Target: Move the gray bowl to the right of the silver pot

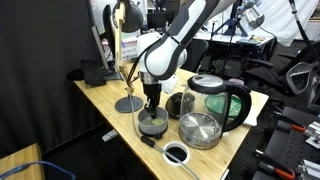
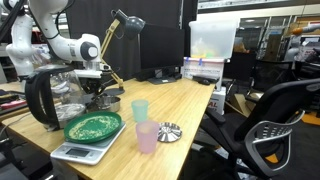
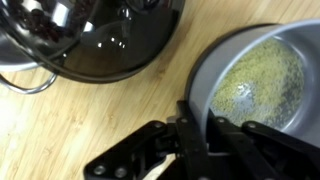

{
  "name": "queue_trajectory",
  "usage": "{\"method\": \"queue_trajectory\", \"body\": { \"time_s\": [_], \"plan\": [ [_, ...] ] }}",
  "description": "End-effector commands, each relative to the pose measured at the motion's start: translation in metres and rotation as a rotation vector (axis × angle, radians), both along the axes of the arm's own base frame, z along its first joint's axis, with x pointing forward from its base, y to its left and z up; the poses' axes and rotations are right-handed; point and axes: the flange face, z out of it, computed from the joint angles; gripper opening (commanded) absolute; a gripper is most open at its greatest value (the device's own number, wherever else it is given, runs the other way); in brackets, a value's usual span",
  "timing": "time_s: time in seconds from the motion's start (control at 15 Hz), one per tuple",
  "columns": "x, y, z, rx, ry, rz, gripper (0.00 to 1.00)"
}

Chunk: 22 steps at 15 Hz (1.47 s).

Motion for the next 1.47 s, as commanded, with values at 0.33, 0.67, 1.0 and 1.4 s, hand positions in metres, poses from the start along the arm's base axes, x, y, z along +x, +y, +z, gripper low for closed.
{"method": "queue_trajectory", "body": {
  "time_s": [0.33, 0.67, 1.0, 1.4],
  "plan": [
    [0.0, -0.003, 0.01, 0.006, -0.008, -0.013, 0.11],
    [0.007, -0.011, 0.049, 0.018, -0.07, -0.036, 0.08],
    [0.017, -0.034, 0.109, 0.028, -0.162, -0.116, 0.05],
    [0.006, -0.102, 0.149, -0.021, -0.22, -0.322, 0.03]
  ]
}}
